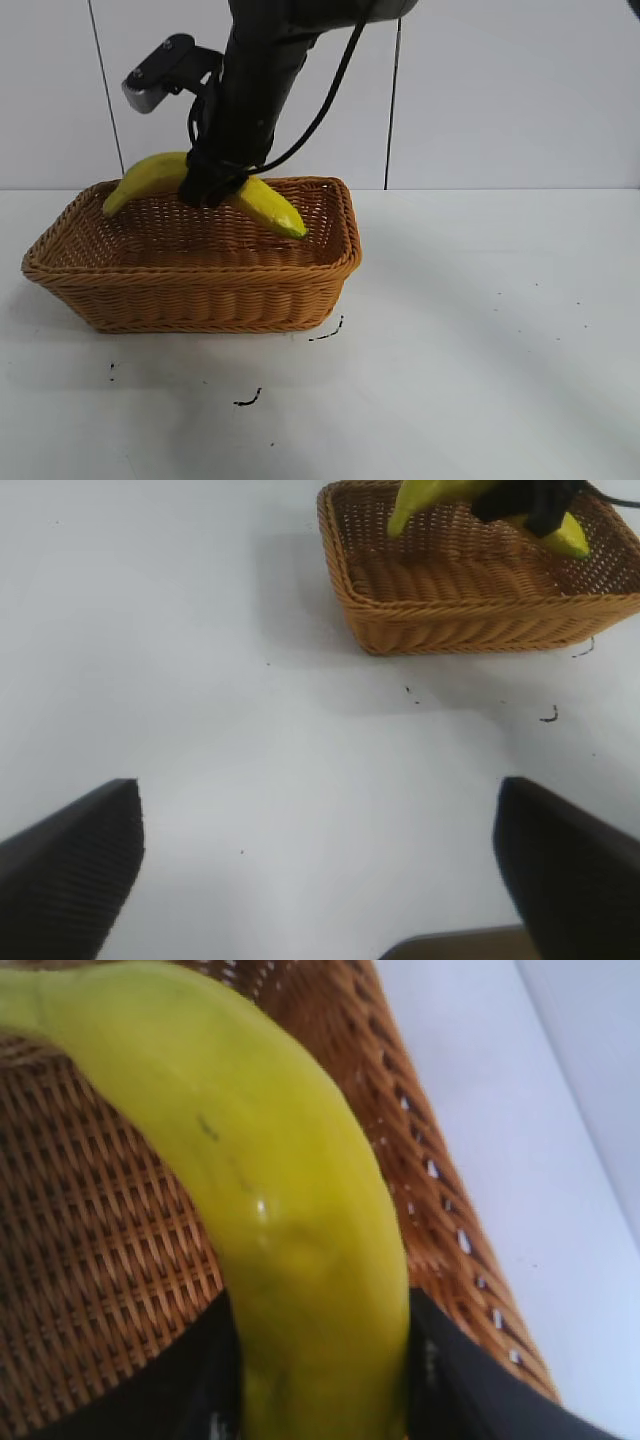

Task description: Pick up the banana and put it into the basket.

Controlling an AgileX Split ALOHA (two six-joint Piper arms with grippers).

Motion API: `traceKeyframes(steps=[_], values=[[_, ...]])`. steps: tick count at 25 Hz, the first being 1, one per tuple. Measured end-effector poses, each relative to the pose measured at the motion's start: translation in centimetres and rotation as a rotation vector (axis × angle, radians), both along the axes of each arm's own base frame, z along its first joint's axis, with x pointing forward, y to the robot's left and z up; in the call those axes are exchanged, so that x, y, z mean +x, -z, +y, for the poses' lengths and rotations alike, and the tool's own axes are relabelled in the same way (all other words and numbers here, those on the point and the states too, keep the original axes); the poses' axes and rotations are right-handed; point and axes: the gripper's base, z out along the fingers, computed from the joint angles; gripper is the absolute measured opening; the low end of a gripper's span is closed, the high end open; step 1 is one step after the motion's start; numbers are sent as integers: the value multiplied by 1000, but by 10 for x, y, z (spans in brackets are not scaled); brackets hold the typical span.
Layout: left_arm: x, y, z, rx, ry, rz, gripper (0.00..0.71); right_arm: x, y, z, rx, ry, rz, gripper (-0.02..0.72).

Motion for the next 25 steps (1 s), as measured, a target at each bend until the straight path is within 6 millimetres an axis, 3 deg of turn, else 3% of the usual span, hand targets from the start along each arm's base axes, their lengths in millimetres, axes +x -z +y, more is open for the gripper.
traceKeyframes(steps=[4, 7, 10, 13, 18, 21, 25], values=[[0, 0, 0, 0, 0, 0, 690, 0, 0, 0, 8, 2, 4, 321], [0, 0, 0, 0, 0, 0, 690, 0, 0, 1, 11, 1, 1, 515], [0, 0, 0, 0, 0, 0, 690, 0, -2, 1, 12, 1, 0, 614], [0, 0, 0, 0, 0, 0, 690, -1, -13, 0, 35, 16, -4, 637], [0, 0, 0, 0, 0, 0, 690, -8, -60, -5, 209, 217, 43, 639], [0, 0, 0, 0, 0, 0, 690, -12, -85, -20, 295, 402, 134, 639], [0, 0, 0, 0, 0, 0, 690, -6, -97, -56, 286, 590, 244, 639]])
